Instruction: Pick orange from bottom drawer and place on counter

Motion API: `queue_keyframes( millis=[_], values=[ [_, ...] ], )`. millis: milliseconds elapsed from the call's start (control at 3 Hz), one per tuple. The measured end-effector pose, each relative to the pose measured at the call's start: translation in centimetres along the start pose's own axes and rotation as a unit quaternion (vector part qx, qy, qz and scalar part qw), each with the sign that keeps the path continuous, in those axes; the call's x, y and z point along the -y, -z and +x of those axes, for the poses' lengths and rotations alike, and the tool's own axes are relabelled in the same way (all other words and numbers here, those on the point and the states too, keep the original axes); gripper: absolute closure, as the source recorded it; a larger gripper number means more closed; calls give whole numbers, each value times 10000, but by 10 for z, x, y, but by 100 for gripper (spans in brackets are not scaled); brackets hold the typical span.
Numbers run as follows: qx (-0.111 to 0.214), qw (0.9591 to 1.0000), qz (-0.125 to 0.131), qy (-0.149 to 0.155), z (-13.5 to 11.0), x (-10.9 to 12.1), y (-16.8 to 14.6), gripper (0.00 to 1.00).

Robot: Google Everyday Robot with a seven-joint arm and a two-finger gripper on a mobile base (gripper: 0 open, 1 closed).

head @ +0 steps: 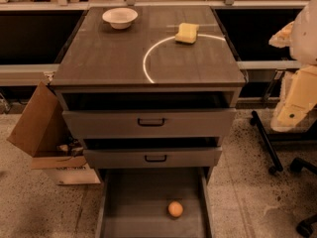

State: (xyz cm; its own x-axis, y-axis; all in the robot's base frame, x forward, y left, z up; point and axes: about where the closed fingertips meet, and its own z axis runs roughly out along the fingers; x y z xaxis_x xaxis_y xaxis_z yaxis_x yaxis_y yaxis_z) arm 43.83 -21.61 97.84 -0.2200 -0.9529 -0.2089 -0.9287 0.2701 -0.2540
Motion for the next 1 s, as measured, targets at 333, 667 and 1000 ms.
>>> queue_keyframes(
  millis=[333,667,1000],
  values=[
    [1,10000,0,0,0,0,0,0],
    [307,9995,-73,7,-8,-14,-22,0],
    [1056,9937,-338,-155,-30,-50,-73,0]
  ],
)
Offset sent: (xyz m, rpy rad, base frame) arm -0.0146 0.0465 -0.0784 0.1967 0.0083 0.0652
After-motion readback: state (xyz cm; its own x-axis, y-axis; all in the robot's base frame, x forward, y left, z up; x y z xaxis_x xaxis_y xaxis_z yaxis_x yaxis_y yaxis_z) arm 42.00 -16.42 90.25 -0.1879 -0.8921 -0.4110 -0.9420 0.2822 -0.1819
